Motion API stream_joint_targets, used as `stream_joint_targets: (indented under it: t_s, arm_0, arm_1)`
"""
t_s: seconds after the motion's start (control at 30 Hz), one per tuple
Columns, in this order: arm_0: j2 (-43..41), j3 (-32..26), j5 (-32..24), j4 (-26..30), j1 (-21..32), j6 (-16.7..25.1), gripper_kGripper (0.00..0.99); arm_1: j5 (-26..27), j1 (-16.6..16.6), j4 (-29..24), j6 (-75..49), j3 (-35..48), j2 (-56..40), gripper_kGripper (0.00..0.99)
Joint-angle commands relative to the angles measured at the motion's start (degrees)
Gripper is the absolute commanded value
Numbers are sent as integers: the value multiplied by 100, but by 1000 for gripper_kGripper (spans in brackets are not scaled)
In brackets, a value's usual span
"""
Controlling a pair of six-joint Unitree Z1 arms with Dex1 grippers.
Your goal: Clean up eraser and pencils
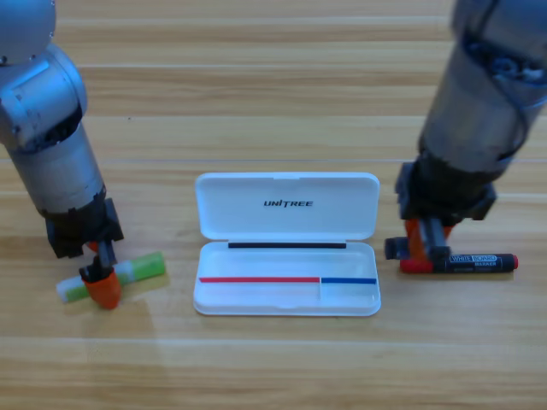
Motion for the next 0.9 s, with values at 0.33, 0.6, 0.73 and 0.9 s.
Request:
stream_joint_targets:
  t_s: [0.33, 0.6, 0.73, 0.9]
  arm_0:
    - [499, 384, -265, -302, 100, 470, 664]
    - [535, 402, -397, -302, 92, 1059, 0]
    - [473, 376, -388, -302, 92, 1041, 0]
    - [245, 244, -327, -83, 92, 1041, 0]
  arm_1:
    - [-128, 323, 123, -138, -1080, 1695, 0]
    - [-224, 323, 131, -138, -1326, 2003, 0]
    - [-251, 323, 123, -120, -1335, 2038, 0]
    - [-321, 296, 131, -112, -1230, 1941, 0]
